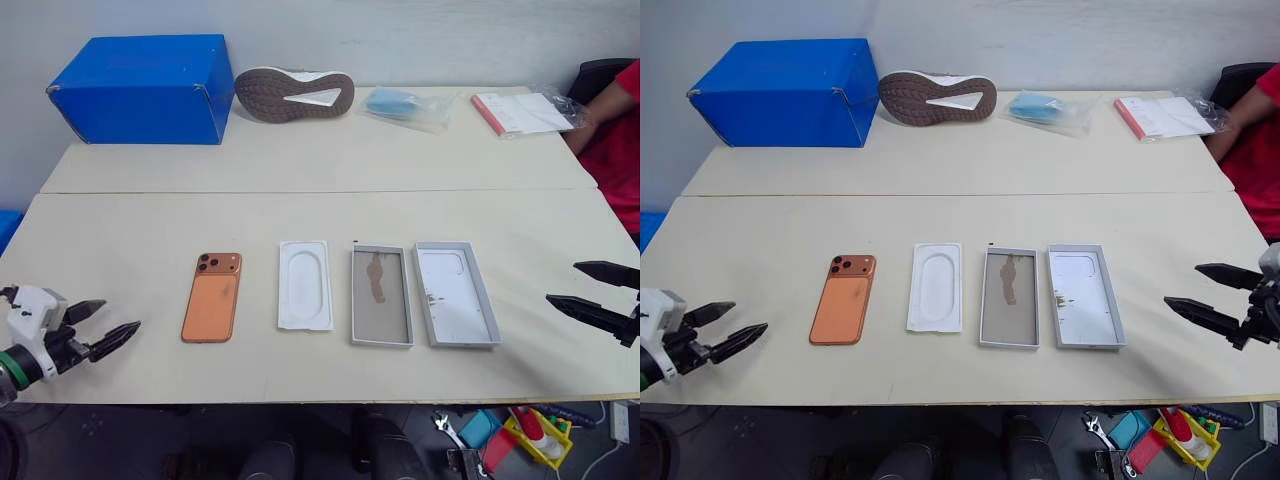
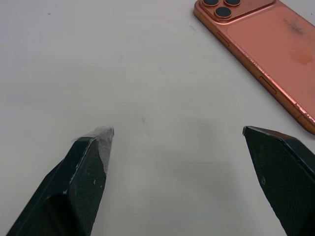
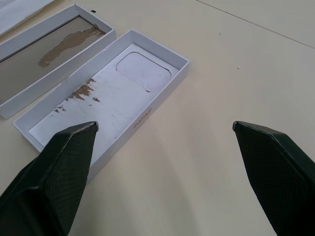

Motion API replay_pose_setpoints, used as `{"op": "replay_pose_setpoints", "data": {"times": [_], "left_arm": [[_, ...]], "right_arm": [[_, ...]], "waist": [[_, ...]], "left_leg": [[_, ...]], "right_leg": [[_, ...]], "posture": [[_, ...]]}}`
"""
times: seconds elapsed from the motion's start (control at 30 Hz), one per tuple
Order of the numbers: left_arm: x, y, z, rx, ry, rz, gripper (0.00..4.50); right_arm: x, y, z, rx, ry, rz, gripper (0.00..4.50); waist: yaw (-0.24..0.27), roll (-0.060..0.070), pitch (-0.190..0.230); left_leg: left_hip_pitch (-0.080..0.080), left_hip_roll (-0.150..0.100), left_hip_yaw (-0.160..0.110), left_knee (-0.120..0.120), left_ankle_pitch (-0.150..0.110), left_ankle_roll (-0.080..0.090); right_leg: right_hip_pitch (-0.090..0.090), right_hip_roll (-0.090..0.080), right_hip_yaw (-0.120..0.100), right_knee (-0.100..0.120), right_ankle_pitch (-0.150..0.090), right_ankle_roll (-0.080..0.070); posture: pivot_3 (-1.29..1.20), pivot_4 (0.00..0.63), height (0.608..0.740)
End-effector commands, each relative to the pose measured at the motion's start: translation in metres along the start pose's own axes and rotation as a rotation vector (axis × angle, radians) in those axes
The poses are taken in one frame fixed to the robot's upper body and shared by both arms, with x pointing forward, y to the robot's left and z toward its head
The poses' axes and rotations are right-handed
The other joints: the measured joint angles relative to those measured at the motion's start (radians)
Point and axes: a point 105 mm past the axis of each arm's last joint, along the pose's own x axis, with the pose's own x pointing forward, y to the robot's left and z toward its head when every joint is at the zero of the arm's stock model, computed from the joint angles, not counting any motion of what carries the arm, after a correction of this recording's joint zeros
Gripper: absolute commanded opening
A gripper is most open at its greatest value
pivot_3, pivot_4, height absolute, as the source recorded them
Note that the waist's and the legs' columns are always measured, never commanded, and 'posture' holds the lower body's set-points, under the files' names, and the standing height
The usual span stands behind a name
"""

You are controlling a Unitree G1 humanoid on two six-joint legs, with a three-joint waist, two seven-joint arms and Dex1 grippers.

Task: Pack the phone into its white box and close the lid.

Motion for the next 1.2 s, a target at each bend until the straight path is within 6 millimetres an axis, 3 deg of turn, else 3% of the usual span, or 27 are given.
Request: {"op": "replay_pose_setpoints", "data": {"times": [0.03,0.6,0.77,0.97,1.1,1.2], "left_arm": [[-0.002,0.003,0.000,0.012,-0.002,0.010,4.42],[0.006,0.006,0.000,-0.010,0.014,-0.007,4.42],[0.010,-0.005,0.011,-0.058,0.003,-0.083,4.42],[0.022,-0.046,0.033,-0.120,0.025,-0.315,4.42],[0.030,-0.091,0.055,-0.218,0.064,-0.542,4.42],[0.036,-0.112,0.063,-0.299,0.127,-0.641,4.42]], "right_arm": [[-0.008,-0.001,0.014,-0.037,-0.036,-0.023,4.49],[-0.008,-0.001,0.018,-0.069,-0.032,-0.047,4.49],[0.000,0.015,0.025,-0.123,-0.039,0.002,4.49],[0.021,0.055,0.049,-0.188,-0.087,0.143,4.49],[0.036,0.104,0.063,-0.231,-0.113,0.325,4.49],[0.042,0.124,0.067,-0.270,-0.120,0.390,4.49]], "waist": [[0.000,0.000,0.000],[0.000,0.000,0.000],[0.000,0.000,0.000],[0.000,0.000,0.000],[0.001,0.000,0.000],[0.002,0.000,0.000]], "left_leg": [[0.000,0.000,0.000,0.000,0.000,0.000],[0.000,0.000,0.000,0.001,0.000,0.000],[0.000,0.000,0.000,0.001,0.000,0.000],[0.000,0.000,0.000,0.003,0.000,0.000],[0.000,0.000,0.000,0.003,0.000,0.000],[-0.002,0.000,-0.001,0.006,0.000,-0.001]], "right_leg": [[0.000,0.000,0.000,0.000,0.000,0.000],[0.000,0.000,0.000,0.002,0.000,0.000],[0.000,0.000,0.000,0.002,0.000,0.000],[0.000,0.000,0.000,0.004,0.000,0.000],[0.000,0.000,0.000,0.004,0.000,0.000],[0.000,0.000,-0.002,0.004,0.000,0.000]], "posture": [[0.00,0.150,0.740],[0.00,0.150,0.740],[0.00,0.150,0.740],[0.00,0.150,0.740],[0.00,0.150,0.740],[0.00,0.150,0.740]]}}
